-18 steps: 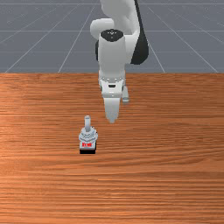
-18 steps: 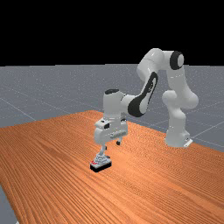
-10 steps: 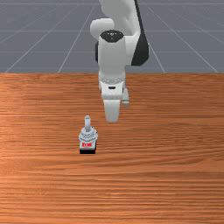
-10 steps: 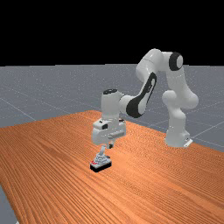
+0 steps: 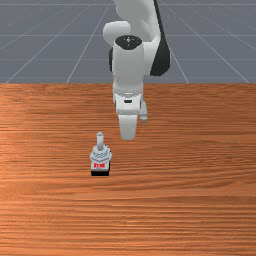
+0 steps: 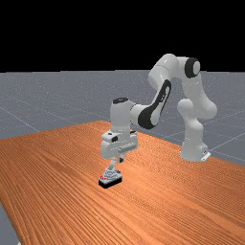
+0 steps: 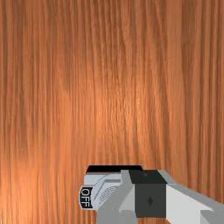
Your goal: Turn on the trigger
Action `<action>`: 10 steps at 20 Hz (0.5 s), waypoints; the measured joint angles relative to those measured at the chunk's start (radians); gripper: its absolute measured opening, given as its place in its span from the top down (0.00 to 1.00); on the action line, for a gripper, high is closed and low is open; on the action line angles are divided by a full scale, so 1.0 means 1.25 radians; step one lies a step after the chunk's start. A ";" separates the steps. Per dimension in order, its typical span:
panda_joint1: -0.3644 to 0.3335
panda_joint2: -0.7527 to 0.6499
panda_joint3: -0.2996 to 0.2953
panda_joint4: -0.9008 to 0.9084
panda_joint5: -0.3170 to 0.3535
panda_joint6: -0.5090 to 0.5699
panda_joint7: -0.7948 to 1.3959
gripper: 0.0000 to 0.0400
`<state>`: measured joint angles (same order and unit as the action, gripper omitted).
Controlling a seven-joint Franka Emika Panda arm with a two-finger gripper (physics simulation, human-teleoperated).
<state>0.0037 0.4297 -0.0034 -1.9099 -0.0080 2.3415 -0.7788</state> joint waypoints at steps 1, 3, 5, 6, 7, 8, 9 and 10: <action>-0.003 0.009 0.002 0.018 0.006 -0.030 -0.007 1.00; -0.015 0.002 0.010 0.003 0.026 -0.005 -0.027 1.00; -0.010 0.007 0.005 0.012 0.005 -0.008 -0.032 1.00; -0.008 -0.011 0.003 -0.042 0.008 0.109 -0.015 1.00; -0.008 -0.008 0.003 -0.042 0.008 0.127 -0.015 1.00; -0.008 -0.005 0.003 -0.043 0.008 0.137 -0.015 1.00; -0.008 0.006 0.003 -0.037 0.008 0.133 -0.015 1.00; -0.009 0.014 0.003 -0.058 0.009 0.200 -0.015 1.00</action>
<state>-0.0071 0.4475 0.0009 -1.9821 0.0030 2.5912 -0.7981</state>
